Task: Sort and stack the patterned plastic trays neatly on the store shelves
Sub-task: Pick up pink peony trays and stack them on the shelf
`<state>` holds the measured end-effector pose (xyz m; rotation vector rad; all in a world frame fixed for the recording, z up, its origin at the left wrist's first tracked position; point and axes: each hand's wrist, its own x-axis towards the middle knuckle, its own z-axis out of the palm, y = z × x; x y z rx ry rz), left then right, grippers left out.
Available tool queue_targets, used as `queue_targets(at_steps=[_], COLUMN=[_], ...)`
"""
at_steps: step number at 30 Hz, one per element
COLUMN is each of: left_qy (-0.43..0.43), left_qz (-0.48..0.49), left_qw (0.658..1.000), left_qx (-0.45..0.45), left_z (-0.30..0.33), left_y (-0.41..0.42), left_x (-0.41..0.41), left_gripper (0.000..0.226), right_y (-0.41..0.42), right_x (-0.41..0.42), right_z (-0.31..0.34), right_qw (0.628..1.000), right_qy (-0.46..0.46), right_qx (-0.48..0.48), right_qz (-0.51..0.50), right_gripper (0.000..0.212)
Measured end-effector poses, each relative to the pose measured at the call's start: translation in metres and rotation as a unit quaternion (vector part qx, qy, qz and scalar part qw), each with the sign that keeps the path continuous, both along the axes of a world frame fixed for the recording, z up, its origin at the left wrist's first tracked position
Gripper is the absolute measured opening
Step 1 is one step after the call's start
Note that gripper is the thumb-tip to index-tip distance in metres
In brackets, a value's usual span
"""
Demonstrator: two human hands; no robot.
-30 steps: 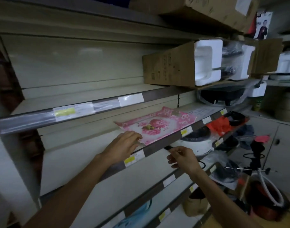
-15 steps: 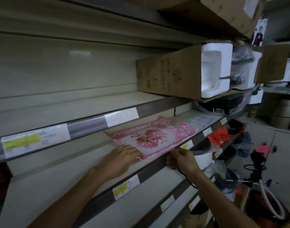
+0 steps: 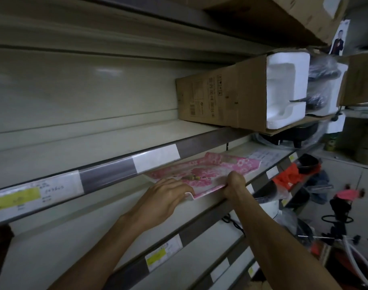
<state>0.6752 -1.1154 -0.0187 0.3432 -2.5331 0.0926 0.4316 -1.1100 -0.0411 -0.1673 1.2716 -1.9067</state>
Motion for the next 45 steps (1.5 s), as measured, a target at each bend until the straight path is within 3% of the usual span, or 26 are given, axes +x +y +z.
queue_targets(at_steps=[11,16,20,23,27,30,34,38,42,45], left_qy=[-0.058,-0.054,0.066,0.151,0.146,0.136,0.162,0.186,0.203,0.234], left_qz=[-0.071,-0.107,-0.024,0.082,0.227,0.293,0.314,0.325,0.332,0.338], left_qw=[0.994,0.965,0.951,0.939,0.926,0.896,0.847,0.831,0.805,0.789], left_qx=[0.054,0.232,0.301,0.299,0.266,0.304,0.397,0.412,0.448,0.455], left_z=[-0.004,0.0,0.001,0.0,-0.011,-0.025,-0.043,-0.057,-0.066,-0.075], left_y=[0.051,0.088,0.109,0.116,0.127,0.144,0.181,0.215,0.248,0.274], left_x=[-0.004,-0.001,0.002,0.008,0.023,0.034,0.046,0.059,0.077,0.097], left_gripper=[0.026,0.051,0.044,0.035,0.029,0.032,0.03,0.014,0.036,0.034], right_y=[0.05,0.093,0.132,0.161,0.2,0.228,0.265,0.296,0.318,0.327], right_x=[-0.01,-0.02,-0.023,-0.027,-0.026,-0.024,-0.013,0.005,0.025,0.042], right_z=[-0.01,-0.016,-0.028,-0.042,-0.057,-0.068,-0.073,-0.073,-0.074,-0.074], right_qw=[0.999,0.997,0.996,0.994,0.992,0.989,0.98,0.973,0.964,0.961], right_qy=[0.012,0.046,0.081,0.107,0.127,0.143,0.162,0.179,0.175,0.156], right_qx=[0.015,0.003,-0.019,0.001,0.015,0.012,-0.029,-0.051,-0.07,-0.067], right_qz=[-0.049,-0.062,-0.03,-0.008,0.005,0.039,0.107,0.138,0.19,0.216], right_gripper=[0.035,0.034,0.039,0.037,0.028,0.029,0.034,0.027,0.028,0.031])
